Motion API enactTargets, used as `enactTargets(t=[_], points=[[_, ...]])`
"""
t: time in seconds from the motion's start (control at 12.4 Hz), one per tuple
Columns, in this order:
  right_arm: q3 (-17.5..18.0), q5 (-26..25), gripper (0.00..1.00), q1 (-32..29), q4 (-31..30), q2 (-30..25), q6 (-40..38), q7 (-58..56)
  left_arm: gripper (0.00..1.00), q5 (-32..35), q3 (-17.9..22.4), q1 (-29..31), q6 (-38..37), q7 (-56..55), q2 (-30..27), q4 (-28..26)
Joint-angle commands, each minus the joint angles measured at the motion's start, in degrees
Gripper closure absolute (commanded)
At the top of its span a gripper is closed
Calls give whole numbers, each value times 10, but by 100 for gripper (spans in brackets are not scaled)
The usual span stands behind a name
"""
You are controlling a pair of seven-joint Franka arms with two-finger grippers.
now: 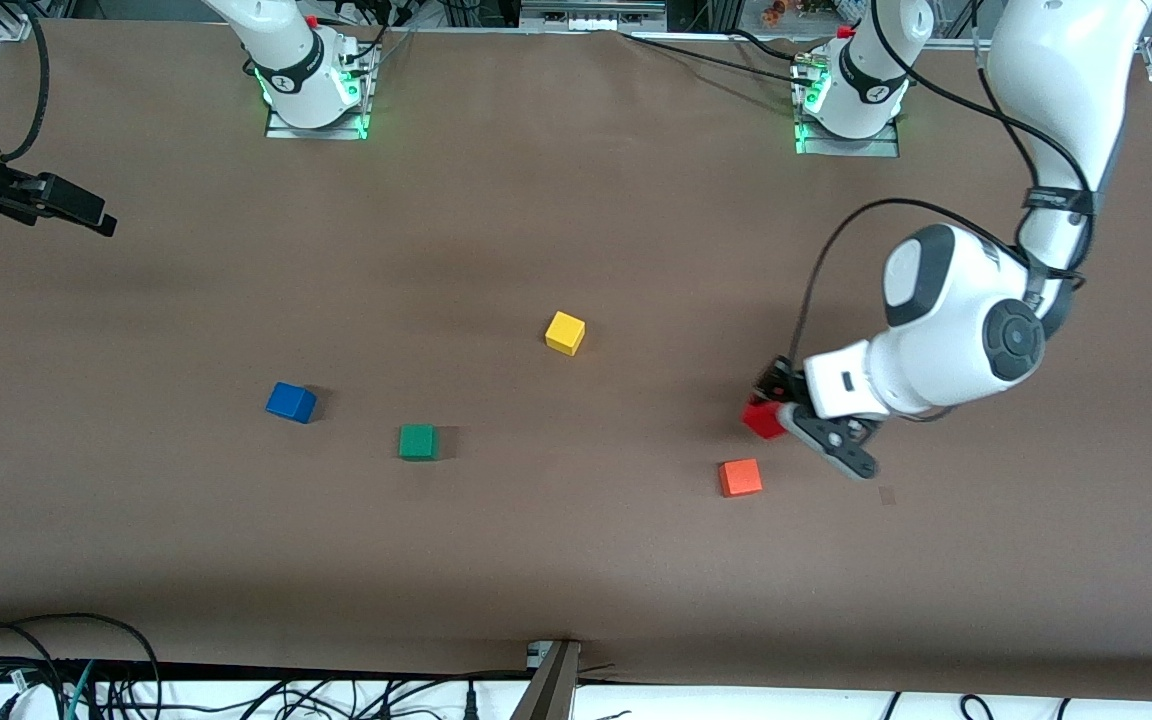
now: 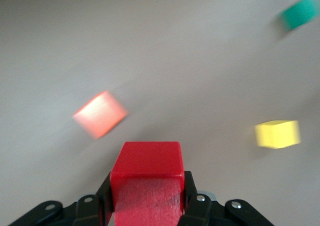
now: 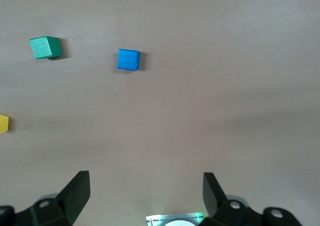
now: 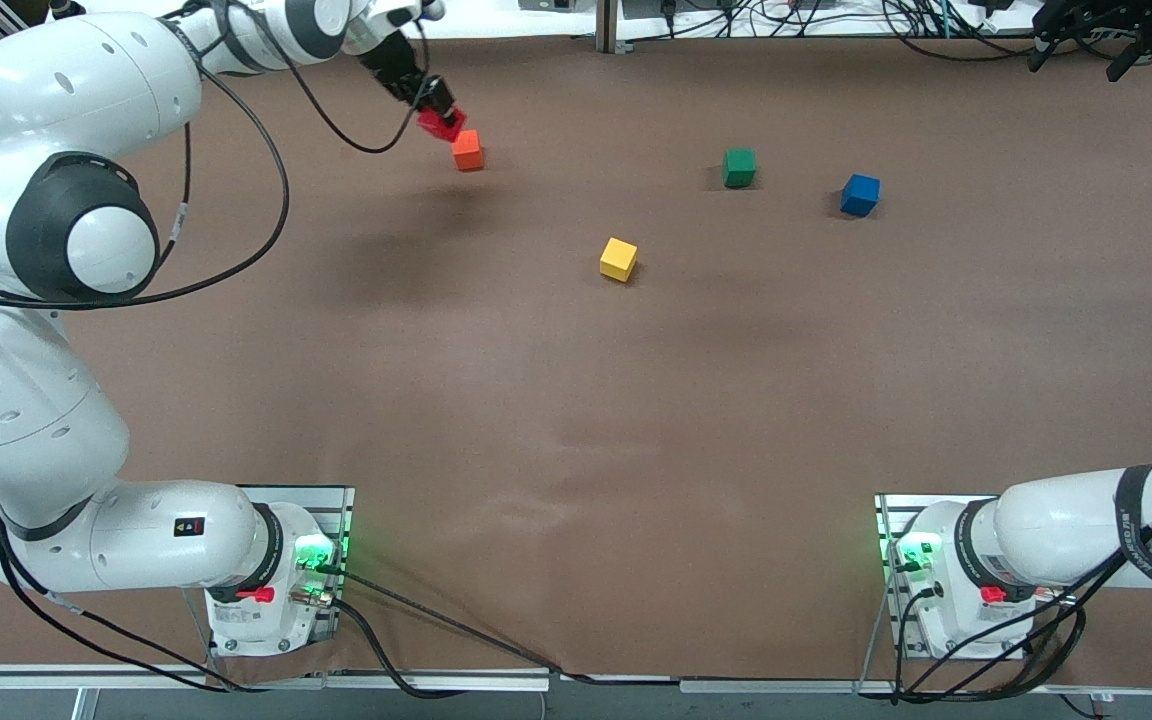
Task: Pass red block to right arm, stack on blue
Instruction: 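Lift the red cube with the left gripper toward the table middle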
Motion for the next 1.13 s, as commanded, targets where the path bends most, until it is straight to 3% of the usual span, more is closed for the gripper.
enactTargets(t=[0.0, 0.32, 0.48, 0.64, 0.72, 0.88, 1.05], points=[[1, 10, 0, 2, 10, 2, -22, -8, 100, -57, -61, 0, 34, 96, 1, 23], [1, 10, 0, 2, 11, 2, -23, -8, 100, -184, -133, -29, 83, 239, 69, 95], [2, 17, 0, 2, 10, 4, -42, -8, 100, -261, -136, -75, 124, 309, 98, 141], [1, 84, 0, 2, 13, 6, -71, -6, 100, -383, -136, -122, 126, 325, 103, 173], [1, 109, 0, 2, 13, 8, -75, -5, 100, -407, -136, -141, 126, 337, 103, 193], [1, 206, 0, 1, 11, 31, -79, -8, 100, -451, -136, -169, 126, 369, 103, 224], [-4, 303, 0, -2, 10, 60, -140, -7, 100, -483, -136, -186, 128, 394, 104, 246]])
